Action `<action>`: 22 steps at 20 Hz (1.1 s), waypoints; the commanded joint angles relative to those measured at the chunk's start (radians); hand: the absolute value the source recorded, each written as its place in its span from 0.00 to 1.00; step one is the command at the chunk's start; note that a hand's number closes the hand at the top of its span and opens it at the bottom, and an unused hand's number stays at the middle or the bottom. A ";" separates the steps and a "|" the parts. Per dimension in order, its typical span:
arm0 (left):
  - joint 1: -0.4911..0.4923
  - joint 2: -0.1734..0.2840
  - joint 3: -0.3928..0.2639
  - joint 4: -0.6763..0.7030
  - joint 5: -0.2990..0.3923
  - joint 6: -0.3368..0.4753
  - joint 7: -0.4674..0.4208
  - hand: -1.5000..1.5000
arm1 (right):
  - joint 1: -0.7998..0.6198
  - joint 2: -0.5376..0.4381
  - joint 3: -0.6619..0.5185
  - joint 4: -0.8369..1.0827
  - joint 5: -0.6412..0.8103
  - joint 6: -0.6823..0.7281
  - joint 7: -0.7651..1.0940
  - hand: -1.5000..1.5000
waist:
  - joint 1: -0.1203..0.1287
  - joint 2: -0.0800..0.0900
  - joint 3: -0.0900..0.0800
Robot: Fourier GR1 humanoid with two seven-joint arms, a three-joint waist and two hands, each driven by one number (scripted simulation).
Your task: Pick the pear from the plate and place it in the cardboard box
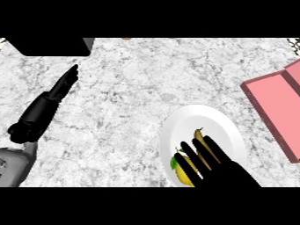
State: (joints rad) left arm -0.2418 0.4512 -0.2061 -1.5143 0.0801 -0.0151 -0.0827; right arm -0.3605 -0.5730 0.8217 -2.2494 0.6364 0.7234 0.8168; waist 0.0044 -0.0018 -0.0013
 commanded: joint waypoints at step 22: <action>-0.005 -0.094 0.124 0.034 -0.109 -0.107 -0.030 0.50 | 0.041 0.196 0.019 0.370 0.453 -0.033 -0.178 0.00 | -0.003 0.002 0.001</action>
State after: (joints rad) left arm -0.2243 0.3696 -0.1062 -1.5071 -0.0147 -0.1000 -0.0989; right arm -0.3177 -0.4084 0.8541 -1.9614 1.0440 0.7116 0.6873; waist 0.0013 -0.0001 0.0000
